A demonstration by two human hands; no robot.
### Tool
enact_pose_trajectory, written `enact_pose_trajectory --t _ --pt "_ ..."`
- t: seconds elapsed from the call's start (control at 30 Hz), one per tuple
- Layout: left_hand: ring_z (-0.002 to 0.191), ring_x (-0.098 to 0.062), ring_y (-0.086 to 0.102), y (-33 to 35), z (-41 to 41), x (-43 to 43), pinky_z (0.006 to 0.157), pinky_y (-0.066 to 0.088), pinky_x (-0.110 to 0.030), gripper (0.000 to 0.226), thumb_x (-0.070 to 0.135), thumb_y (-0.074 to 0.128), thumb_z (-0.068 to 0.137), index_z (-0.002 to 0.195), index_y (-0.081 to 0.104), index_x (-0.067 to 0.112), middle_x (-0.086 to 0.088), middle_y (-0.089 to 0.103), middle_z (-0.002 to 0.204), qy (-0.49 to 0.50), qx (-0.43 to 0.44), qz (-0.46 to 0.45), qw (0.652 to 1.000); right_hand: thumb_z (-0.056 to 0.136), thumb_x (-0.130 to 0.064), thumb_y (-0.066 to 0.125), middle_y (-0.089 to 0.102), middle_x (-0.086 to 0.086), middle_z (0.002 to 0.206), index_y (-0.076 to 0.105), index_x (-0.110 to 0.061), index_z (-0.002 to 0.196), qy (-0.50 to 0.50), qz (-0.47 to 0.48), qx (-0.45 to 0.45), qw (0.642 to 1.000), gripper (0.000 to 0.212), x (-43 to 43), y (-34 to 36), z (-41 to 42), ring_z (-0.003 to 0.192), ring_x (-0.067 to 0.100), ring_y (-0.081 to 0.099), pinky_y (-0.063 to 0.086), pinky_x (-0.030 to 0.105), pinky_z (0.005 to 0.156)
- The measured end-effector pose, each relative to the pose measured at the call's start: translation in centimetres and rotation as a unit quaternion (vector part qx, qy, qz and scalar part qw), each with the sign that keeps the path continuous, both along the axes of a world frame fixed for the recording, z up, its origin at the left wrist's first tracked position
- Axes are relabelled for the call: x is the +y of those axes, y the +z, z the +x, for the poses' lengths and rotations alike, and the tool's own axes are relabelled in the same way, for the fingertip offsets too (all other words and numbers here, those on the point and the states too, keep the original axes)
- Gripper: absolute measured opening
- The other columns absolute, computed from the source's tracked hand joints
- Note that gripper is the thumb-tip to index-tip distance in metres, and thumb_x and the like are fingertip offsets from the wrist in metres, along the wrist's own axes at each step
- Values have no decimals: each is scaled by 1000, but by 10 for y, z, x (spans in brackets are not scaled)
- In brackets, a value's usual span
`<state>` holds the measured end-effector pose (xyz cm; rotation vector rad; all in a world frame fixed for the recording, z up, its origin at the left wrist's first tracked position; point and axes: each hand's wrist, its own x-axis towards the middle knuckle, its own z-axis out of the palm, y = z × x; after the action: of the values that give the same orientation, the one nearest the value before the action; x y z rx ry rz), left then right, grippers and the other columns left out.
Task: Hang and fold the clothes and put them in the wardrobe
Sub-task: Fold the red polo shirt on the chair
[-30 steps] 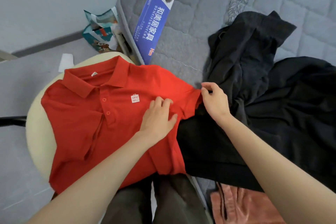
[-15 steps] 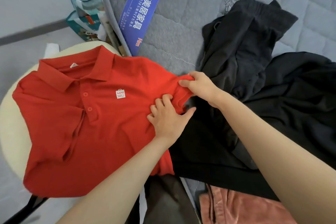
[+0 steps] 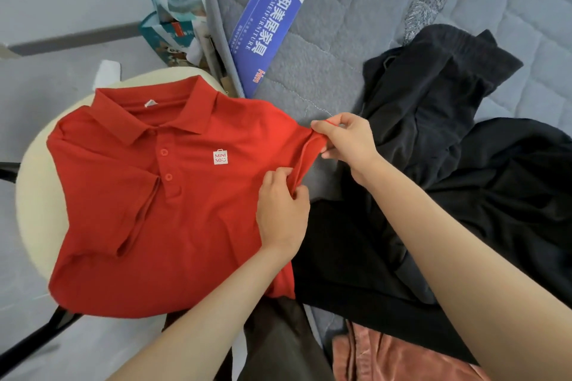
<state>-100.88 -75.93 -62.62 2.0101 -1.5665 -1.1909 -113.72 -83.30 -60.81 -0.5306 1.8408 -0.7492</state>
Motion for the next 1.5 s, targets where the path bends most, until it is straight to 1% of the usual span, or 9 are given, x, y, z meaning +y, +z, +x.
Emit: enact_pose_trajectory --t 0.17,0.27,0.4,0.53,0.73,0.9,1.07,1.23,1.5 --pt "92 -28 62 -2 36 -13 86 45 -32 26 13 51 89 108 67 7 -12 62 96 31 38 50 998 84 -11 70 56 3 64 49 -19 84 11 -43 4 999 23 -17 0 36 50 11 52 45 21 52" --pt "66 -10 68 -10 68 -20 71 59 -37 16 4 54 92 99 68 7 -3 68 82 103 163 134 972 83 -13 70 52 1 62 55 -24 82 98 -61 16 993 19 -30 -2 70 55 11 48 40 23 56" --pt "59 -2 59 -21 112 -19 52 51 -15 17 0 57 90 102 64 10 -2 65 83 111 135 112 978 87 -17 67 61 -6 65 60 -23 97 177 -85 -6 981 14 -38 -12 118 65 6 56 44 25 72" --pt "83 -20 64 -29 139 -13 80 56 -40 28 16 63 90 116 58 7 -6 65 96 119 88 171 974 91 -9 57 70 -7 88 55 -18 114 187 -123 62 973 26 -24 -27 133 89 11 63 45 25 84" --pt "90 -22 67 -35 137 -9 86 54 -38 41 37 73 80 109 60 11 -6 70 97 123 127 283 943 82 -8 63 59 5 121 58 -12 120 400 -171 260 862 38 9 -43 115 115 29 48 33 25 99" --pt "81 -15 64 -42 139 -16 78 51 -30 22 32 78 75 79 58 24 13 64 73 77 34 285 955 93 -28 58 1 -3 161 10 -28 153 595 -33 292 748 77 23 -54 97 148 24 -7 4 43 120" --pt "81 -12 61 -26 154 -29 69 40 -26 23 40 72 76 76 54 28 20 59 67 80 4 231 970 90 -14 56 42 1 146 47 -21 139 499 -88 302 808 50 4 -34 107 136 26 34 26 44 112" --pt "96 -23 59 -9 208 -62 83 47 -38 20 7 55 86 103 59 17 2 60 100 5 -40 1 999 87 -6 56 54 2 131 56 -15 126 458 -135 293 828 41 -34 -17 125 120 28 48 40 43 99" --pt "110 -25 45 -17 292 -118 81 47 -40 37 21 56 93 129 46 22 -3 42 124 -288 -299 51 908 89 -16 59 51 8 120 53 -17 124 573 -12 283 769 35 -56 -35 167 109 33 55 46 41 87"
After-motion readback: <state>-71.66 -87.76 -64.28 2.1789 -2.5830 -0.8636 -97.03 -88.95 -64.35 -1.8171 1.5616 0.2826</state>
